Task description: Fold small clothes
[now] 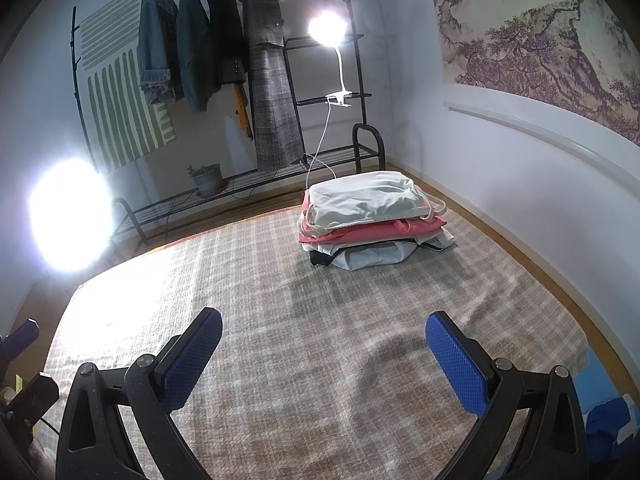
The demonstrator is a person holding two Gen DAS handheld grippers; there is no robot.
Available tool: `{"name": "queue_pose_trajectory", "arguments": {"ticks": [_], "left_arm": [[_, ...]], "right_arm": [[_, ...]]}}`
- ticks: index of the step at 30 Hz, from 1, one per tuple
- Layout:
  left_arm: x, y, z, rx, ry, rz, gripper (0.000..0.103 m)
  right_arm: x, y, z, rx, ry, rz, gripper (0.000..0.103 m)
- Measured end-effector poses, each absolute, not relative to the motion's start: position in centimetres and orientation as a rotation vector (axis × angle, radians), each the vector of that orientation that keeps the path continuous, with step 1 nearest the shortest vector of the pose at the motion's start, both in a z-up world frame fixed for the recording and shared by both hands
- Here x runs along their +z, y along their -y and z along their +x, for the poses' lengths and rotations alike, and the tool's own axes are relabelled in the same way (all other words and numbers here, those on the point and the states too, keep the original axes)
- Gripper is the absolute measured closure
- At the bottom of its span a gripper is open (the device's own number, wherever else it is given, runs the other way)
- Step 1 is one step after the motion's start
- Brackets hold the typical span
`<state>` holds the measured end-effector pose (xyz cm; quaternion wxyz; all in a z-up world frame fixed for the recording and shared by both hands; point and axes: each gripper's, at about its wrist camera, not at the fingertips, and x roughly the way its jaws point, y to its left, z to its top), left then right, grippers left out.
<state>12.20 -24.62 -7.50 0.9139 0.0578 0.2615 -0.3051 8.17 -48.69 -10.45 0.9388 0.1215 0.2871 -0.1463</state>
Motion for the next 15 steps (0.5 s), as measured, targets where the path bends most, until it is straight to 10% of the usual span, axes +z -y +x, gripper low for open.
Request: {"name": "queue_pose_trajectory", "arguments": {"ticks": [15], "left_arm": [[-7.3, 24.9, 11.3, -0.611, -0.486, 0.146, 0.000]], "right_arm": [[-10.5, 48.7, 8.2, -0.299, -0.585, 0.251, 0.000]]}}
